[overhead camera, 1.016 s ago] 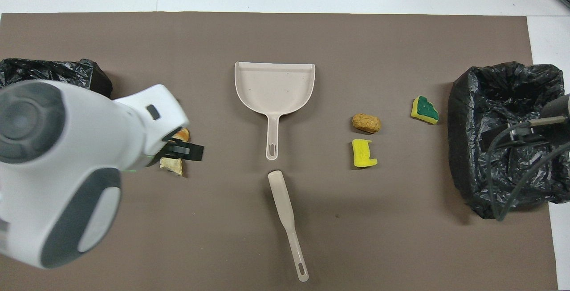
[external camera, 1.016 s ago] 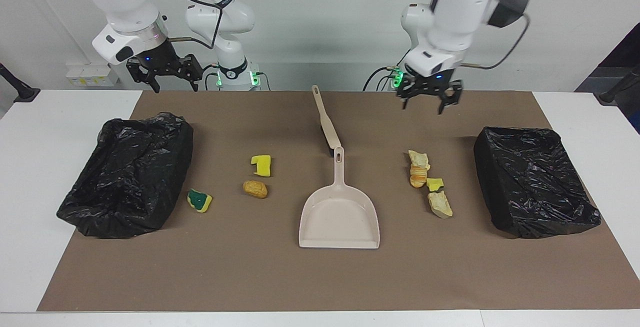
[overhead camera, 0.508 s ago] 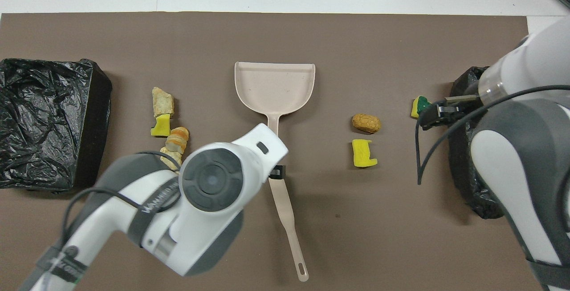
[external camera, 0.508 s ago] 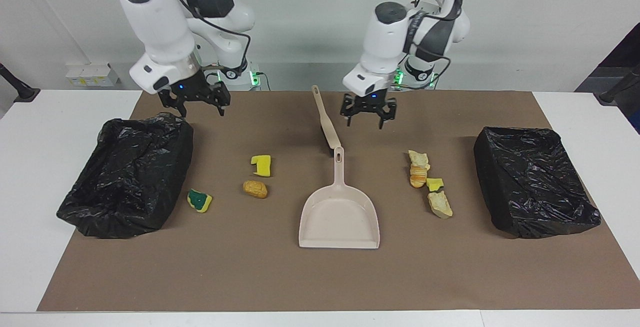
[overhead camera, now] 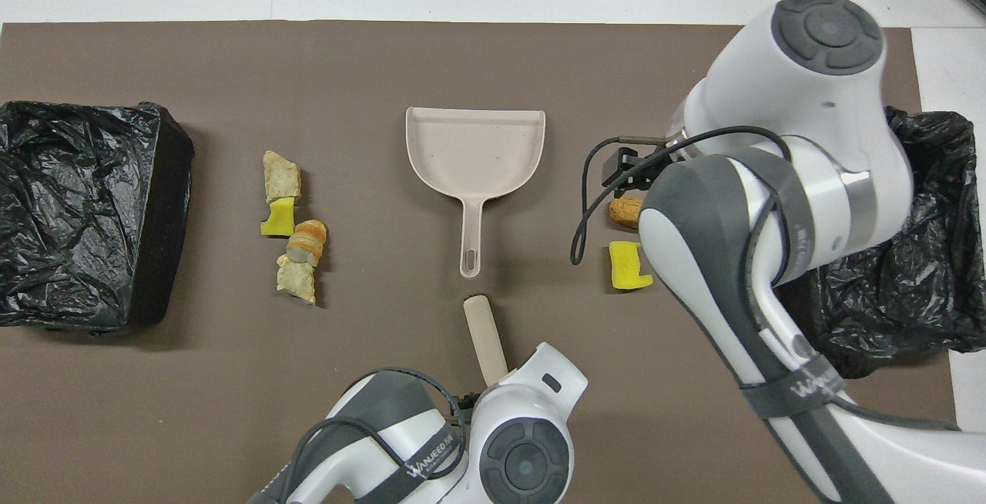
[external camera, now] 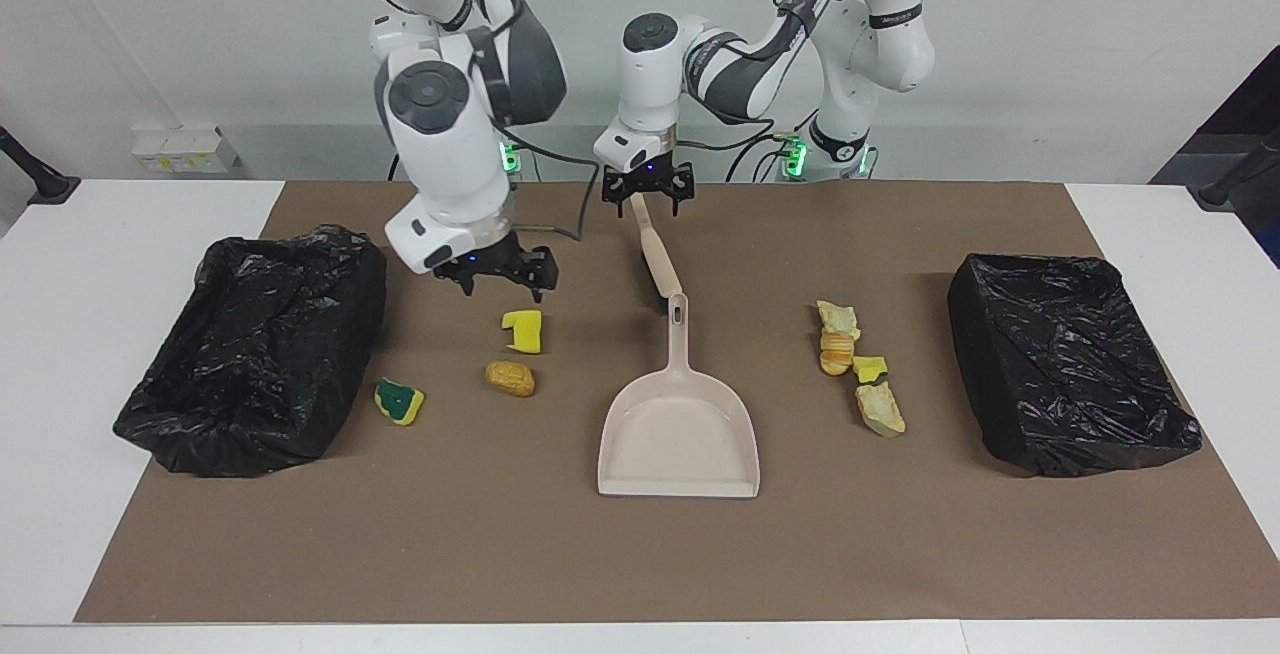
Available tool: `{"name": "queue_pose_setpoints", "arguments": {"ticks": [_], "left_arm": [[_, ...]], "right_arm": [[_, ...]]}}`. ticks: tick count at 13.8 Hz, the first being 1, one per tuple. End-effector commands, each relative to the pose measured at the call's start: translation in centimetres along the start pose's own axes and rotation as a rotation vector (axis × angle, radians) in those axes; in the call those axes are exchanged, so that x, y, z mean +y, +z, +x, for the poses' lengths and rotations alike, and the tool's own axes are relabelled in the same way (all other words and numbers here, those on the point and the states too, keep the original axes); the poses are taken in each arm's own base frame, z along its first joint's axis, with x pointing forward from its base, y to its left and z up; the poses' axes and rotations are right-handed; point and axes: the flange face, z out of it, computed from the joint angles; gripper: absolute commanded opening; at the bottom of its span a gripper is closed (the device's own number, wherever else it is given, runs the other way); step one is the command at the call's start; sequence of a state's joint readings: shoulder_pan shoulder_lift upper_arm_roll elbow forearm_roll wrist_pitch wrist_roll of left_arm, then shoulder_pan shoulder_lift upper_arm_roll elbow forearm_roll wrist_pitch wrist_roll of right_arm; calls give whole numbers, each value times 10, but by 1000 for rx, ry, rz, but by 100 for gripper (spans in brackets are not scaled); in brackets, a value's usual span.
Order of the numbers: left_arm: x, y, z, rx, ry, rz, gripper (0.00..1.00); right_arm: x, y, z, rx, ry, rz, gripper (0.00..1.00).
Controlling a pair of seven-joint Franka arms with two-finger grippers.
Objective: Sweep and dump trash in bin
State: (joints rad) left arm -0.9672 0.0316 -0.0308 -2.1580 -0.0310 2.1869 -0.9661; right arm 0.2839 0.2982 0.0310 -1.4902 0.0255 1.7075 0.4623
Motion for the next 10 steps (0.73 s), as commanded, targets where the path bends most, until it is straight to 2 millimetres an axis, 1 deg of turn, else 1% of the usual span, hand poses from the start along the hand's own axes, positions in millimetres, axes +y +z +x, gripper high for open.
{"name": "queue_pose_setpoints", "arguments": {"ticks": [1,2,4,5,6,7,9,10], "left_arm": [[-8,10,-21,-24,-34,-46,100],[-12,14,-24,-30,-36,-48,96],[-16,19,-28,-51,-39,-42,92],[-17,20,-31,-75,-54,-55,86],[-18,23,-34,-92,-62,-57,80],[-18,23,-36,-94,-62,-58,79],[-17,23,-37,-94,-57,-58,74],[-18,23,-36,-93,-59,-59,72]], "right_arm": [[-47,5,0,19,25,25,100],[-69,11,-1,38,48,44,100],[-102,29,4,47,30,57,100],[-119,42,7,54,19,62,100],[-130,57,11,56,16,65,100],[-145,73,12,76,-2,74,100],[-167,96,8,84,36,93,100],[-182,108,0,83,30,93,100]]}}
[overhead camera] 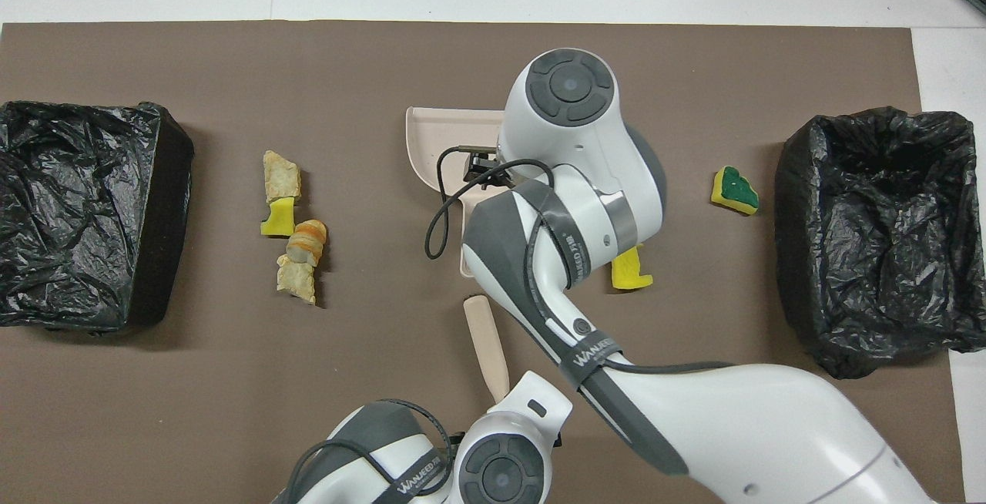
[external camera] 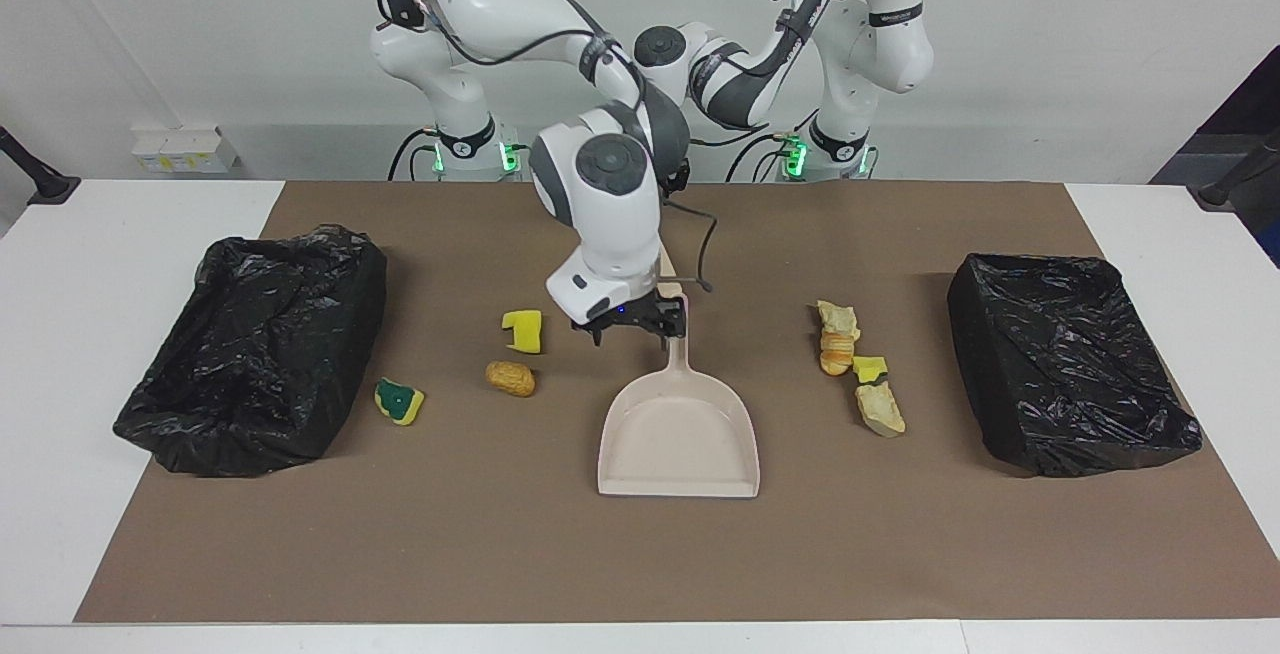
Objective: Sweep and dump trash in bin
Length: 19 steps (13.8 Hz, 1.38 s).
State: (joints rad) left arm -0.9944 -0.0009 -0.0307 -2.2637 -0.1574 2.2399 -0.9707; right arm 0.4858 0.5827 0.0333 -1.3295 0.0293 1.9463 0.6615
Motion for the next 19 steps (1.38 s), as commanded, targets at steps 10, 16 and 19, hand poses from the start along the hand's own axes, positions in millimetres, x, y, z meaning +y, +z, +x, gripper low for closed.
{"name": "queue_pose_setpoints", "arguments": {"ticks": [10,16,19], "left_arm": [[-8,-2,-8,-7,5,-19,55],[-9,1,-9,-9,-15,-18,54],[-9,1,-9,-16,-20,-25,55]], "right_arm": [[-44,43,-33,-51,-35,-5,32],[-29,26,-36,-130,-59,-49,0],[-6,-5,-18,-105,-53,-11,0]]}}
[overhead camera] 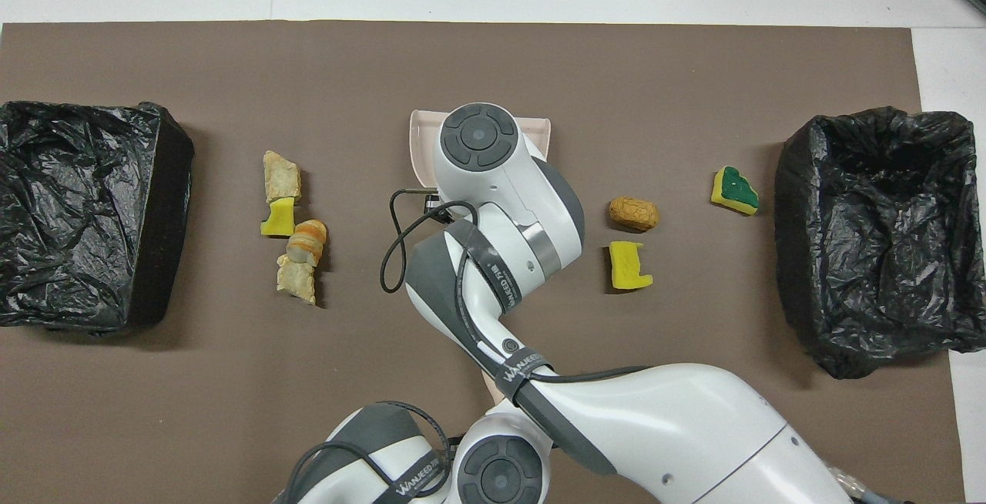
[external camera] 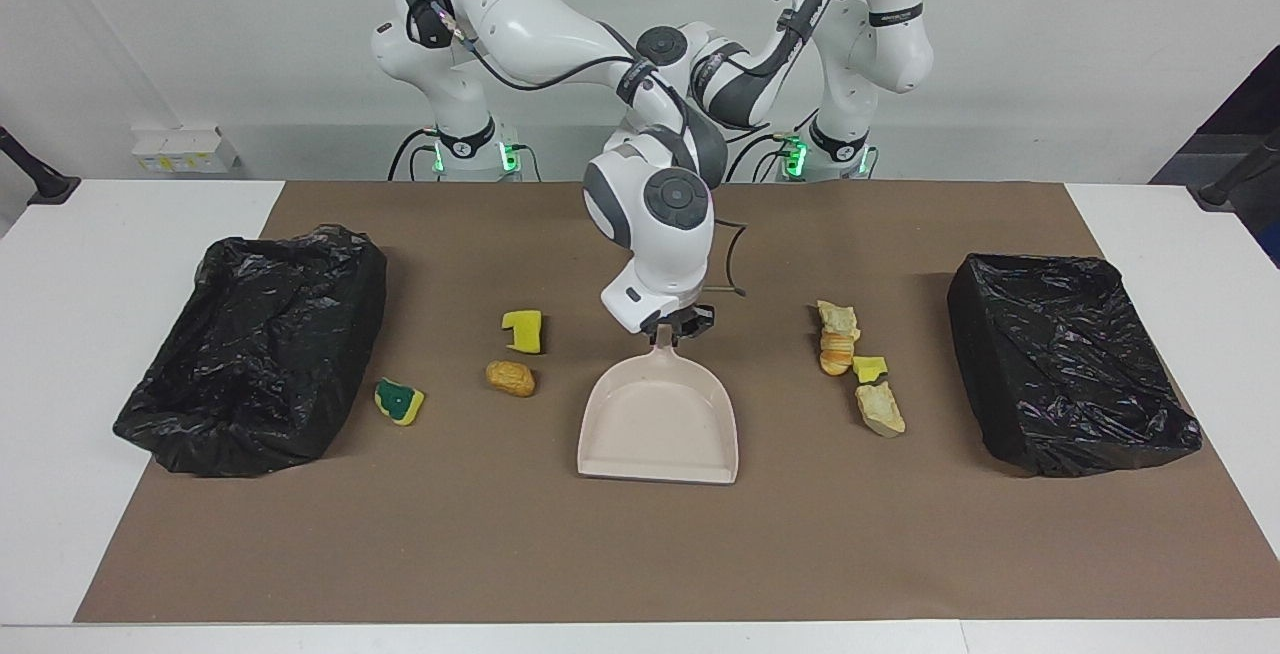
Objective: Sweep and dump trash in bin
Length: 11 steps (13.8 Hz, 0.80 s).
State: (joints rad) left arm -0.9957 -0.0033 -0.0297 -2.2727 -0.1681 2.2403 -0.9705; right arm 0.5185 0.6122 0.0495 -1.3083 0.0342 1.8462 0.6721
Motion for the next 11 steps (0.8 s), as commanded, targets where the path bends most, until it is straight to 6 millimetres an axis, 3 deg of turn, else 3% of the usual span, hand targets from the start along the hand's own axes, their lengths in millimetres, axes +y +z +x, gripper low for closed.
{"name": "queue_pose_setpoints", "arguments": {"ticks": [1,5,9,11], "left_arm": [[-5,1,-8,-9,-12,-25,55],[-4,2,-9,-29,-44,-37,55],[0,18,-15,-47,-41,-17,52],[3,15,-12,-45,-37,-21,25]], "right_arm": [[21,-35,6,0,-49,58,0],[79,-64,28,-27,-235,134,0],[108,-87,28,-46,-291,128,0],[127,-88,33,-70,-330,121,0]]}}
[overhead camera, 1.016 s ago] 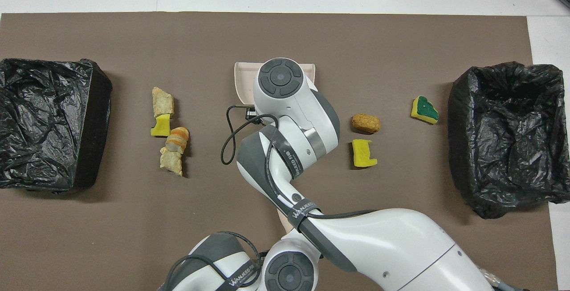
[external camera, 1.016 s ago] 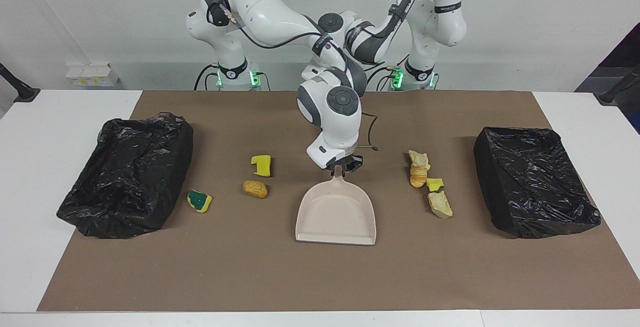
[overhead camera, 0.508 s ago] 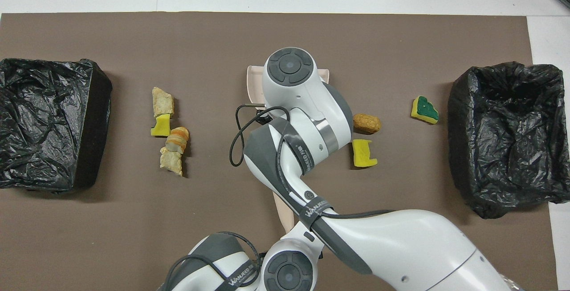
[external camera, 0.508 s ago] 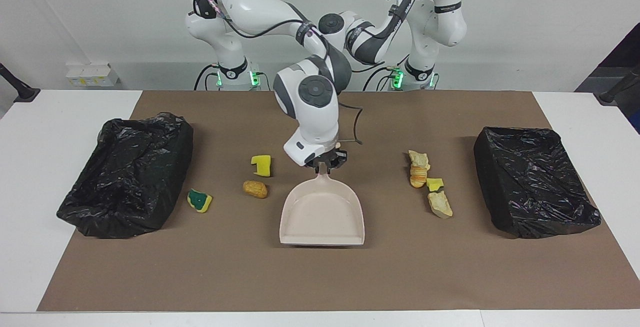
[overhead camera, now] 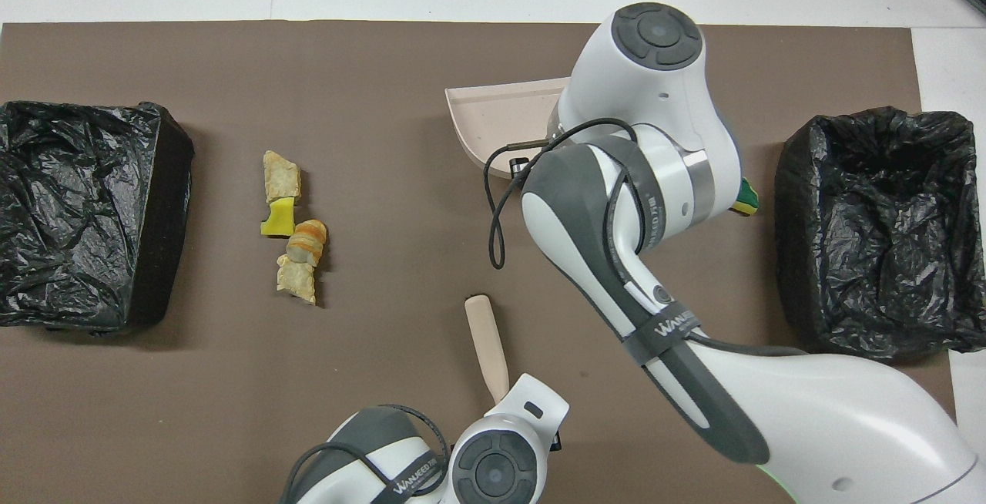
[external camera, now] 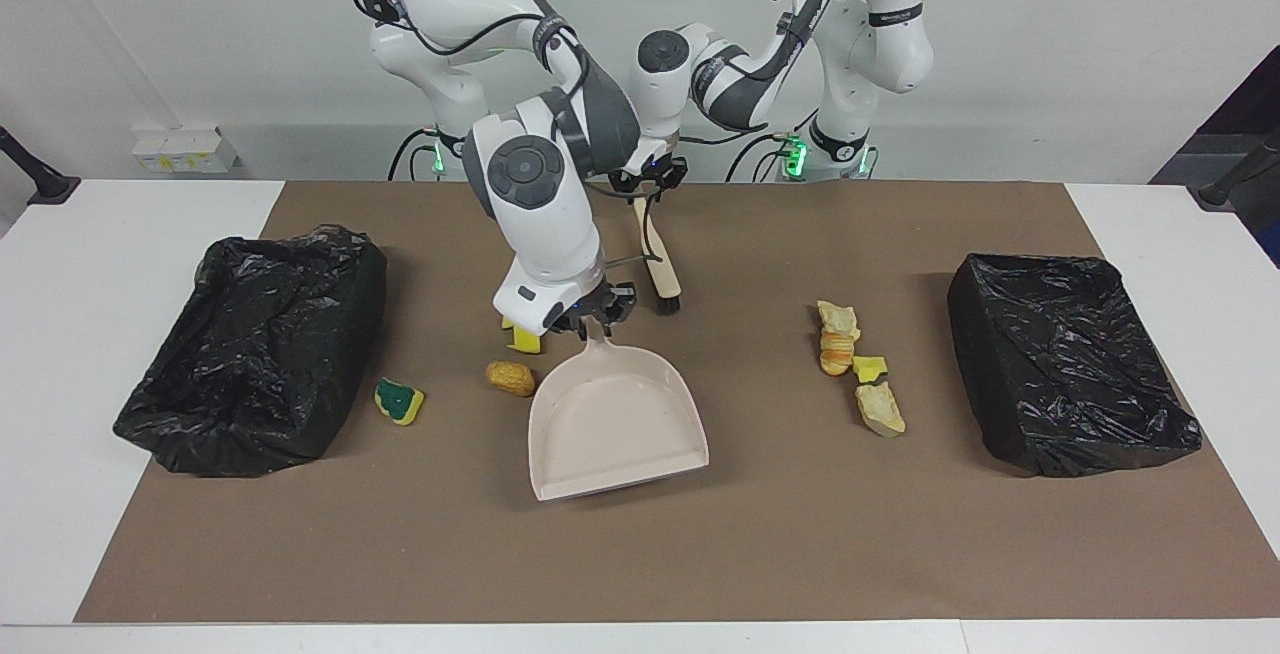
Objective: Sweep and dump trash in bin
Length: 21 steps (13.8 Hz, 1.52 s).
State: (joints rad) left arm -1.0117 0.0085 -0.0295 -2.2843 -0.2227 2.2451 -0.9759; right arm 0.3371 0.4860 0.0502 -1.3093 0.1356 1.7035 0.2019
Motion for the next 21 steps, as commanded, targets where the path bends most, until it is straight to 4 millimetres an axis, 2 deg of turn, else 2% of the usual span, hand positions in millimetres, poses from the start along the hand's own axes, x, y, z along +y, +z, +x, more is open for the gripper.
{"name": "queue_pose_setpoints", "arguments": {"ticks": [1,3,4,6,7,10,11,12,15,16,17,18,19,20,21], "left_arm": [[2,3,-1,-2,-5,-15,11],[1,0,3,5,2,-5,0],[0,-2,6,20,21,4,0],[-6,-10,14,65,53,42,0],[-13,-19,26,77,41,53,0],[-39,-60,72,93,27,138,0],[-52,-71,85,90,17,185,0],[-74,-90,102,98,-2,214,0],[-133,-124,156,99,-6,191,0],[-158,-128,181,93,-34,185,0],[-180,-134,200,90,-32,177,0],[-201,-133,219,78,-18,177,0],[-221,-141,236,90,-9,172,0],[-239,-141,252,86,-15,177,0],[-257,-149,266,97,-12,181,0]], "right_arm": [[18,-5,-10,-37,-86,16,0],[35,1,-15,-56,-220,12,0],[52,0,-15,-56,-308,17,0],[70,6,-21,-81,-448,29,0],[82,7,-22,-84,-490,28,0],[100,8,-21,-94,-691,19,0],[101,10,-22,-103,-746,10,0],[103,10,-22,-113,-794,-15,0],[95,11,-27,-142,-899,-86,0],[82,19,-32,-151,-955,-122,0],[81,24,-34,-151,-1042,-125,0],[79,30,-37,-162,-1091,-118,0],[79,36,-40,-169,-1109,-118,0],[69,44,-41,-169,-1131,-127,0],[48,54,-44,-169,-1165,-137,0]]}}
